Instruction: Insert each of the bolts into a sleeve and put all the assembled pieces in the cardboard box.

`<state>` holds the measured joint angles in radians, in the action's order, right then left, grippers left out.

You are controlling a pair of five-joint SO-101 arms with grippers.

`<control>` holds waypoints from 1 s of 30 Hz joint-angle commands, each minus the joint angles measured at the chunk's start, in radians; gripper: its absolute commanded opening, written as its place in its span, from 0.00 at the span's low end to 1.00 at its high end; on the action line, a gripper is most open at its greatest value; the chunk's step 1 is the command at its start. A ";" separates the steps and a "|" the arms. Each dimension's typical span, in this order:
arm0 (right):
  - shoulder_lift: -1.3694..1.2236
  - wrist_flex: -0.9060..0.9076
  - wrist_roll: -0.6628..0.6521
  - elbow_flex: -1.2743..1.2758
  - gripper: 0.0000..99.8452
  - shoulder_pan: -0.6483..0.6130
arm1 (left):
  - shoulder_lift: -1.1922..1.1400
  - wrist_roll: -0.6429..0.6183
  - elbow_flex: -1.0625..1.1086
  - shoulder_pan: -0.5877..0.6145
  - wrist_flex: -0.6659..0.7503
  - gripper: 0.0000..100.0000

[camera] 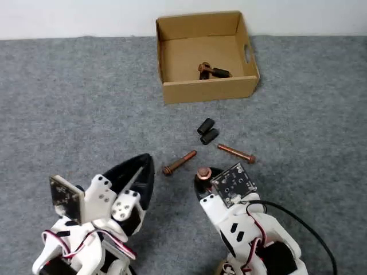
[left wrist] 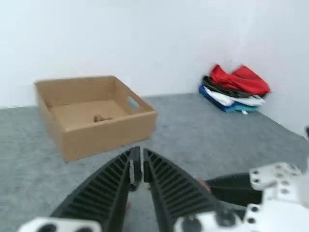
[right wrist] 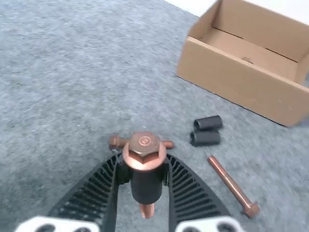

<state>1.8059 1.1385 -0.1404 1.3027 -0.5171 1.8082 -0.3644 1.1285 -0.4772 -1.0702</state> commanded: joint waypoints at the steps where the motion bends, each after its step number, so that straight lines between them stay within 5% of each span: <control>1: 0.005 -0.028 0.012 -0.009 0.01 0.058 | 0.006 0.017 0.019 0.074 0.032 0.00; 9: 0.004 -0.019 0.130 -0.009 0.01 0.251 | 0.008 0.018 0.297 0.252 0.049 0.00; 16: 0.004 0.013 0.183 -0.011 0.01 0.384 | 0.008 0.118 0.550 0.373 0.241 0.00; 25: -0.047 0.013 0.190 -0.084 0.01 0.444 | -0.002 0.219 0.556 0.400 0.193 0.00; 30: -0.295 0.004 0.313 -0.259 0.01 0.440 | 0.000 0.219 0.556 0.407 0.132 0.00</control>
<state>1.6494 1.1523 0.1128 1.1953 -0.0844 1.8052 -0.1557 1.6932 -0.0798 -0.9260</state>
